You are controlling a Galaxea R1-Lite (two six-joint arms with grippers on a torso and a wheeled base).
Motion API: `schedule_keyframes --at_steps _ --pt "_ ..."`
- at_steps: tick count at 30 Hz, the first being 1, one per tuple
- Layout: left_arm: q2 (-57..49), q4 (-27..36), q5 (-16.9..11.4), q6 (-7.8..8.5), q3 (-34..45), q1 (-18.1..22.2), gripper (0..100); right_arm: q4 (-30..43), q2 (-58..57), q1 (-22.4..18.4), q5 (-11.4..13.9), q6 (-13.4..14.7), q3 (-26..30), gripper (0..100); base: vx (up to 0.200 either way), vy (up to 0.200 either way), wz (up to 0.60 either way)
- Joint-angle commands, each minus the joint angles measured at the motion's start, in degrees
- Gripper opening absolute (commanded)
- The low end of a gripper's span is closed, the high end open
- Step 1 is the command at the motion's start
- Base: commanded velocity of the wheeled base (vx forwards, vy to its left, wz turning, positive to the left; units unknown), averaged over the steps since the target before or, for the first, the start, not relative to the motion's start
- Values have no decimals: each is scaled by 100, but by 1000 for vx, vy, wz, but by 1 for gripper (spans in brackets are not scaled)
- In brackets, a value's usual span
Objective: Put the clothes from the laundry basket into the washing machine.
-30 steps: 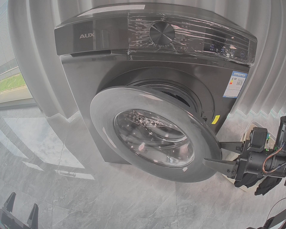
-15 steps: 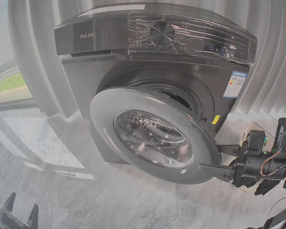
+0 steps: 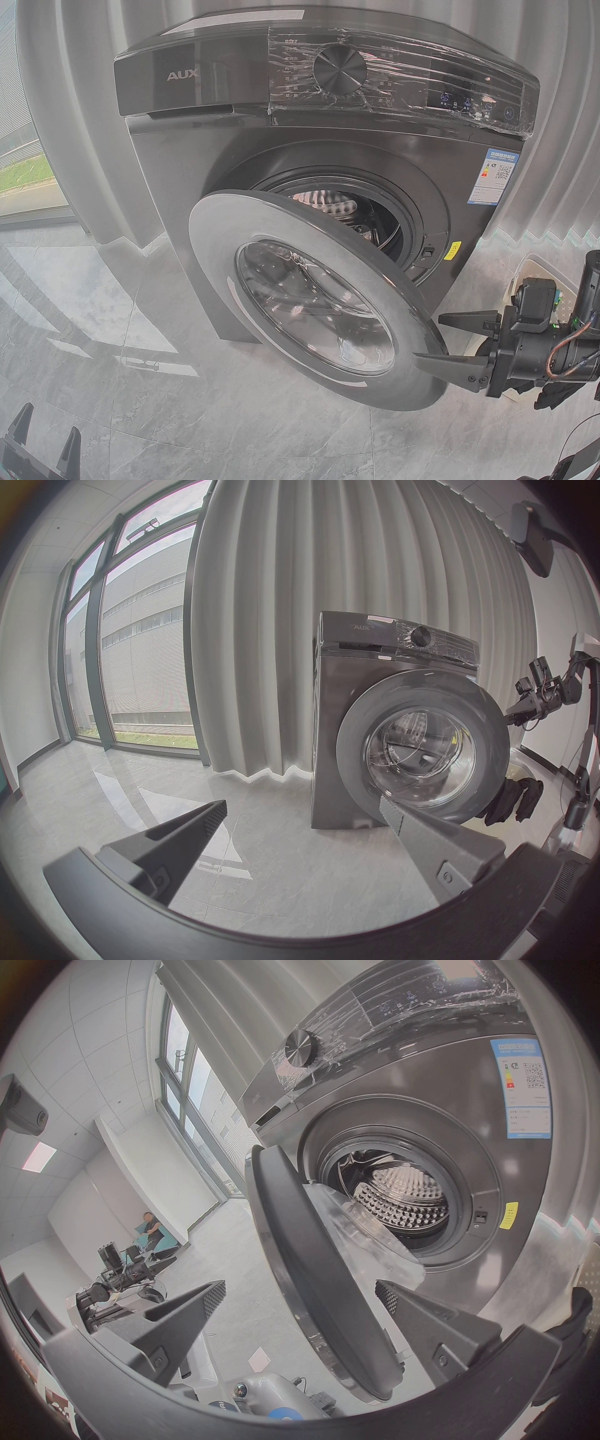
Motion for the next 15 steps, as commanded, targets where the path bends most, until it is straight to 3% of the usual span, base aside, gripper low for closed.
schedule_keyframes --at_steps 1,7,11,15 --pt "-84 -7 0 -4 92 1 100 -3 165 245 -1 41 -9 100 0 0 0" --pt "-84 1 0 -4 92 1 100 -3 156 324 8 67 53 100 0 0 0" --pt "-84 1 0 -4 92 1 100 -3 130 315 16 225 35 100 0 0 0" --pt "-84 1 0 -4 92 1 100 -91 113 359 34 585 -53 100 0 0 0"
